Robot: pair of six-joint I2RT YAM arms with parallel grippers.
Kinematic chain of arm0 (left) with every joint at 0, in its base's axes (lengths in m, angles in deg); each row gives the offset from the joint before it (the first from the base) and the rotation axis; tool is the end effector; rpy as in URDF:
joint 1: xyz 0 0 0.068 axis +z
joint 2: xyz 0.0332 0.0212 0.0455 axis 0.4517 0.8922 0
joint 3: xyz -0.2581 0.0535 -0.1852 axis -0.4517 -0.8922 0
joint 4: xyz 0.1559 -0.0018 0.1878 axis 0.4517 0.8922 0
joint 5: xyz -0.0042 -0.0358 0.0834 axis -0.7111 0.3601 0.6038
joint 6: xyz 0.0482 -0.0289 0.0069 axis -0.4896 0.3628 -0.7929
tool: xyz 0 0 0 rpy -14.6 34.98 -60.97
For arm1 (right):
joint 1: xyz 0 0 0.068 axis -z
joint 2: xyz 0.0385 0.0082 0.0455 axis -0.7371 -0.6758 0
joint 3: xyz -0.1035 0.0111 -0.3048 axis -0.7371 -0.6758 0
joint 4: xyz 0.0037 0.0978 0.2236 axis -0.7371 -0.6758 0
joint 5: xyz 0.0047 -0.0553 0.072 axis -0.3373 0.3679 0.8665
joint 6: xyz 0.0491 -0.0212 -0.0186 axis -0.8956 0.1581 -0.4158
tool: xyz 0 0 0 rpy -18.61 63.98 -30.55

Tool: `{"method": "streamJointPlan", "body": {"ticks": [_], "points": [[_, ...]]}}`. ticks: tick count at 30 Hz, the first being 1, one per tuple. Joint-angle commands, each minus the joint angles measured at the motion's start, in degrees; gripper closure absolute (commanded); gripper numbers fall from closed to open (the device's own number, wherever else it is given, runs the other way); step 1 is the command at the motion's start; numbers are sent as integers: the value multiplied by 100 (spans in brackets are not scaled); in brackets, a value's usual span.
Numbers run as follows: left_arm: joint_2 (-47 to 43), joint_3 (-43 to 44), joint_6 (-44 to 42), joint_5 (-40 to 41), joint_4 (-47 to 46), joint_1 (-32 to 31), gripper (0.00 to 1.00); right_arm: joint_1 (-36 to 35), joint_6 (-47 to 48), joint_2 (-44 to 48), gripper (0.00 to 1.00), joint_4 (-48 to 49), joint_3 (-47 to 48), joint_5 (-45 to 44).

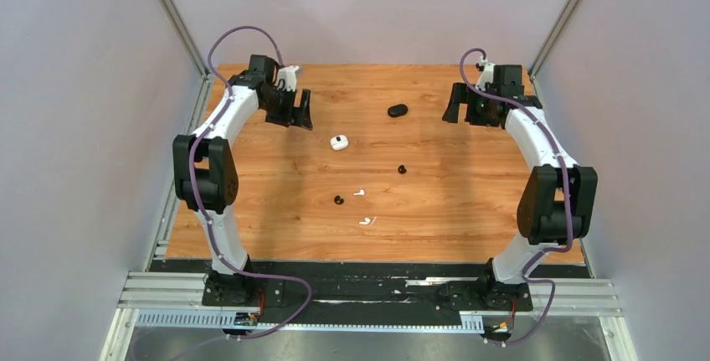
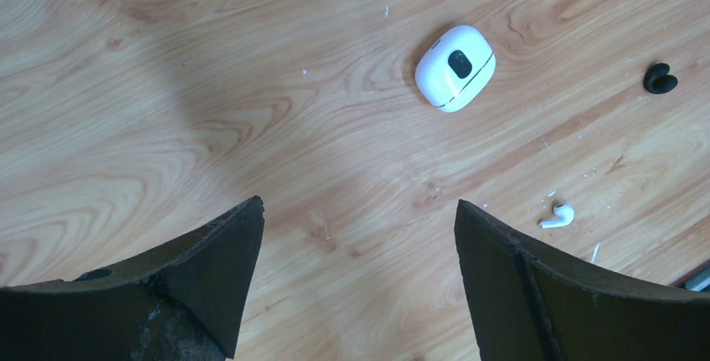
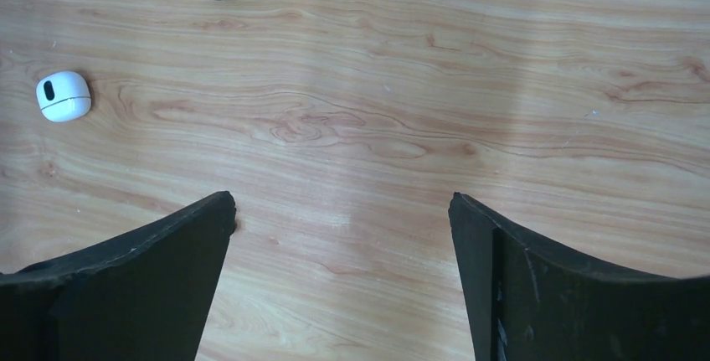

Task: Insert the wireless bluetooth earbuds into the charging case
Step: Adjust the charging case at the center of the board.

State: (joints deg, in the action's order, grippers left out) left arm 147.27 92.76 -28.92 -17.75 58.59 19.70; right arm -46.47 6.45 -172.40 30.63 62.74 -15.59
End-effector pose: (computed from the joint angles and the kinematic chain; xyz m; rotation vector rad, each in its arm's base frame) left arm 0.4175 -0.0683 0.3063 0.3364 2.5697 -0.5751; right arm 0.3644 0.0058 0.3318 -0.0710 2.4078 0.3916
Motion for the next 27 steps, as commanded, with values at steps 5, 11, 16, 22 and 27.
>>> {"method": "streamJointPlan", "body": {"ticks": [5,11,16,22,27], "points": [[76,159,296,-236,-215,-65,11,-40,-270,-238,0,363,283,14],[846,834,578,-638,-388,-248,21,-71,-676,-595,9,369,408,985],[1538,1152,684,-945,-560,-365,21,-621,-683,-870,16,403,570,1049],[1965,1263,806,-1222,-606,-539,14,-907,-515,-956,16,383,589,993],[2112,1313,687,-1301,-557,-732,15,-941,-506,-771,16,488,278,927]]}}
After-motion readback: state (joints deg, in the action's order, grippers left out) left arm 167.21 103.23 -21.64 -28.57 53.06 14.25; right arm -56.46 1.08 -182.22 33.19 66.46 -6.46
